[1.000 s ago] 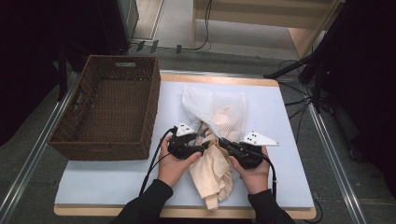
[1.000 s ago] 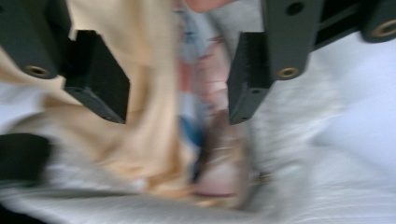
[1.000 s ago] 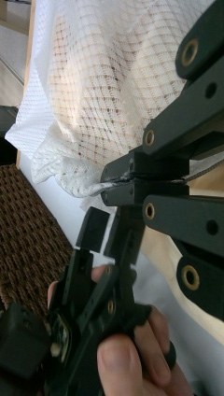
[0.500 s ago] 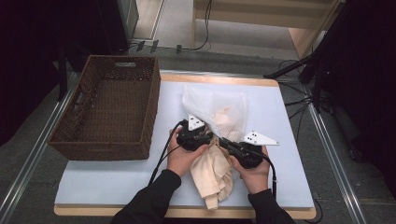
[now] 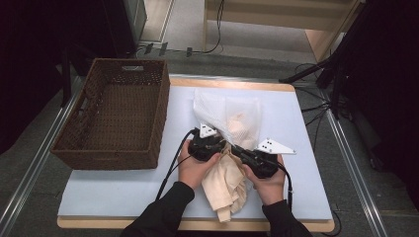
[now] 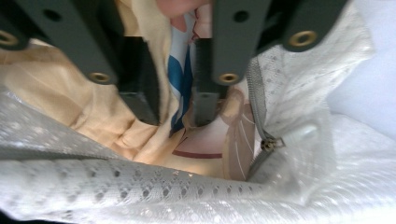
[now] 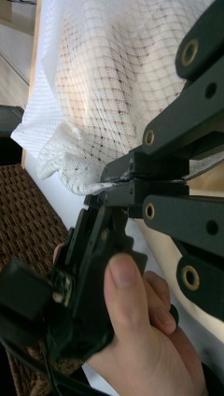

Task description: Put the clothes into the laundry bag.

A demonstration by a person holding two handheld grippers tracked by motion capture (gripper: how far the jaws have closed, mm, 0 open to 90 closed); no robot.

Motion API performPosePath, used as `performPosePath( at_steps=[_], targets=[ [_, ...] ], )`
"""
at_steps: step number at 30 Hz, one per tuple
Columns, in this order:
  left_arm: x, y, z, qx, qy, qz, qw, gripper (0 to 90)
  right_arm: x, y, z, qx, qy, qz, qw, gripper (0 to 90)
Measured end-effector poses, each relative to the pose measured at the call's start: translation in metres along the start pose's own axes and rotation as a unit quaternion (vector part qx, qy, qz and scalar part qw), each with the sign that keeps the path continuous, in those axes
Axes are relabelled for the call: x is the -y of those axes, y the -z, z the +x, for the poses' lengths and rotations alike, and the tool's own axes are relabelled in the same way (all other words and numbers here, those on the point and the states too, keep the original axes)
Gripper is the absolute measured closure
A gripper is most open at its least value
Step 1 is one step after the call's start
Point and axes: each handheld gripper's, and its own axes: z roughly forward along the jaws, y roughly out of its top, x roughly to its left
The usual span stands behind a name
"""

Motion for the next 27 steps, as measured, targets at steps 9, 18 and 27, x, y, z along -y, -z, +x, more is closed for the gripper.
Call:
performPosePath(
  at_steps=[9, 18, 27],
  targets=[
    [-0.001, -0.004, 0.001, -0.031, 0.009, -0.025, 0.9992, 45.5, -0.001, 0.002, -0.004, 0.005, -0.010, -0.003, 0.9999, 88.9],
    [-0.002, -0.016, -0.003, 0.004, -0.026, 0.012, 0.9996, 82.7, -0.001, -0.002, -0.006, 0.005, -0.010, -0.001, 0.9999, 88.9],
    [-0.007, -0.016, 0.008, -0.080, 0.007, 0.017, 0.9966, 84.4, -0.003, 0.003, 0.003, -0.017, 0.004, -0.007, 0.9998, 88.9]
  ],
)
